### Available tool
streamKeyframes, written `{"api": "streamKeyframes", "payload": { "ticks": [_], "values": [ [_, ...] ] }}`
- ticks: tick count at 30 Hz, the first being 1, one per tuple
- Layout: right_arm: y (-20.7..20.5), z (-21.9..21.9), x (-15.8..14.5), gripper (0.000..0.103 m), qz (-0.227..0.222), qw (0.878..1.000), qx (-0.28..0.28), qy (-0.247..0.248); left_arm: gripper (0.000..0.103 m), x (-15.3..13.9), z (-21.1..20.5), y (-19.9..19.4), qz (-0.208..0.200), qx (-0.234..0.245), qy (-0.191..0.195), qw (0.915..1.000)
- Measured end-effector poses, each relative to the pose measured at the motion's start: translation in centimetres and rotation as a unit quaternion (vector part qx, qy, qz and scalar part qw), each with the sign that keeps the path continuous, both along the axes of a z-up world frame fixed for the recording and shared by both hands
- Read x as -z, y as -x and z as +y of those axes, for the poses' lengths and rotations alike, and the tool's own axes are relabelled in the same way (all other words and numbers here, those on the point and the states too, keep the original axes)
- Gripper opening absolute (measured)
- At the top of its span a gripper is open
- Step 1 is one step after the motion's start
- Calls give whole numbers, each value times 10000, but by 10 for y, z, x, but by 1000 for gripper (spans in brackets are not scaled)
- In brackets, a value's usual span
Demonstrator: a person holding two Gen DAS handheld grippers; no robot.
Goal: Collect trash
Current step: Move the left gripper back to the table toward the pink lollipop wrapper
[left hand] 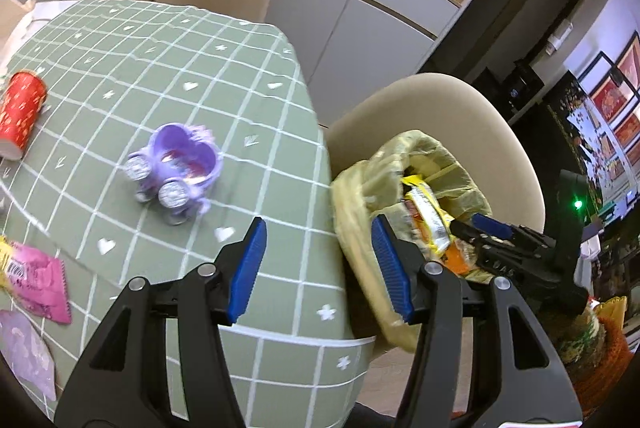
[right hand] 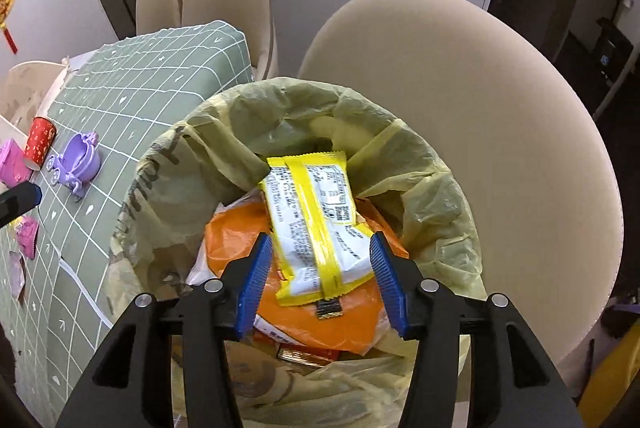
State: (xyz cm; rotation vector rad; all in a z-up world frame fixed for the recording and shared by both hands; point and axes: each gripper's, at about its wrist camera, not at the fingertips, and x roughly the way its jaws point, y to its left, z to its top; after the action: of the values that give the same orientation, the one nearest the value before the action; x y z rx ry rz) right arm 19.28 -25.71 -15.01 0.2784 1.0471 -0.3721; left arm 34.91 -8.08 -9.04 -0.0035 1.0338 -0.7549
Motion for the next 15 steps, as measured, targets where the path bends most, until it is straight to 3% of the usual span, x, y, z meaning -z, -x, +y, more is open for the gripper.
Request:
{"api": "streamKeyframes", "payload": {
  "ticks": [8,15],
  "values": [
    [-11,8,-6,48,-183,9981,498,308,52,16,70,-13,76,-650,-170,9977],
    [-21,13,-5,48,-353,9959,787,256,52,19,141,-29,-36,-1462,-332,9887]
  ]
}}
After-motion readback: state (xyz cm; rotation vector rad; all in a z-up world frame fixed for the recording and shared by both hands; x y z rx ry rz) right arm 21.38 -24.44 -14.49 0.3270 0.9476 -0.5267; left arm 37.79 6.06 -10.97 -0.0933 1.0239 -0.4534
